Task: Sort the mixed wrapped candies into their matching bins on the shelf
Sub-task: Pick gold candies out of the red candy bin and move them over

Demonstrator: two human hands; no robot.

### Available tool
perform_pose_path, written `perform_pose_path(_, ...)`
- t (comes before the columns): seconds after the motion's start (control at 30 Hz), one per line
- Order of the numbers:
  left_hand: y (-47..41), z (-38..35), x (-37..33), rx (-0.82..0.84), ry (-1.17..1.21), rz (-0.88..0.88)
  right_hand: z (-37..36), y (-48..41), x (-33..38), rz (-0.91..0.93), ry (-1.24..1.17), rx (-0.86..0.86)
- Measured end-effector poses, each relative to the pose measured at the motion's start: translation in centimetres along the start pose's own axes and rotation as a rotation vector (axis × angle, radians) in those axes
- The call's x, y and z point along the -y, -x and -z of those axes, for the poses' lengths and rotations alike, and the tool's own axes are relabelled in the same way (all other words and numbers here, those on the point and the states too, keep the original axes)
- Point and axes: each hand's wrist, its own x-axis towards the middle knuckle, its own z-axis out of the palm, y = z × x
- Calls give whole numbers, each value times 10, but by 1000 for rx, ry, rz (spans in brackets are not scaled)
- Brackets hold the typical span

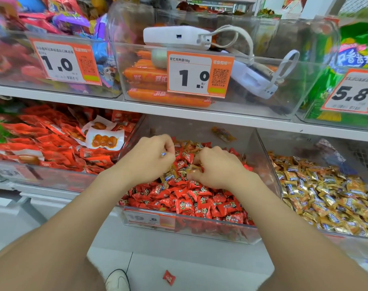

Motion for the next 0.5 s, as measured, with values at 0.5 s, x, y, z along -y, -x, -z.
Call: perform_pose_path(0.5,7,-12,11,348,-271,39,20,13,-14,29,-533,1)
